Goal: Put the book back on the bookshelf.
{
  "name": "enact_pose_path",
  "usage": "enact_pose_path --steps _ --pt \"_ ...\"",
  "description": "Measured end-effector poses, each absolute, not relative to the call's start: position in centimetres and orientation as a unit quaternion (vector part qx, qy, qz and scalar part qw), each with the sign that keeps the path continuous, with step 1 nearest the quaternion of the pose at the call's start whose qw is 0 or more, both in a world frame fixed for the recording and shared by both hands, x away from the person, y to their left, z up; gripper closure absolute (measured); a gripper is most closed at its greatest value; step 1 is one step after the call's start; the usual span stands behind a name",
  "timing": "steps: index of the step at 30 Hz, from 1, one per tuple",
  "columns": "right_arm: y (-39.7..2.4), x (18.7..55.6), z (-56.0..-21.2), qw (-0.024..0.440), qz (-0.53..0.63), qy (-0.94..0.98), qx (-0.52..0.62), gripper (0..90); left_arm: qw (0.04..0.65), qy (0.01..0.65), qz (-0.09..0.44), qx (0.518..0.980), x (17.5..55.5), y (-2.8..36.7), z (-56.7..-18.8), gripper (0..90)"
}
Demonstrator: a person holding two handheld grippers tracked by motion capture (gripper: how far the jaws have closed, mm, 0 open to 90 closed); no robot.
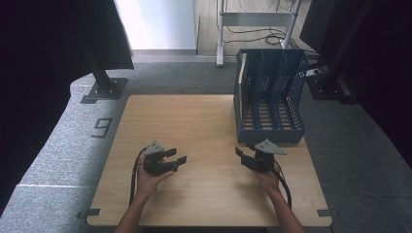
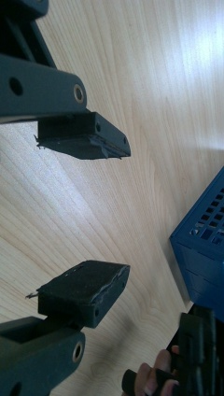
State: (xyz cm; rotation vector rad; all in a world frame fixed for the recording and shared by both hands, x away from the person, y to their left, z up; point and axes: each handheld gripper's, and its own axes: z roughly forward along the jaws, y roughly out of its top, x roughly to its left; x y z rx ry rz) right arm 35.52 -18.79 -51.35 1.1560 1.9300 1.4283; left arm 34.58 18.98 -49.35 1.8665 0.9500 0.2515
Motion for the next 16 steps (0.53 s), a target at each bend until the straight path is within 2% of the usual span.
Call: enact_pose_path --steps 16 --pt "-18.82 35.31 -52.07 0.227 0.512 0.712 0.423 41.7 0.490 0.392 0.106 0.771 34.54 18.98 -49.49 37.8"
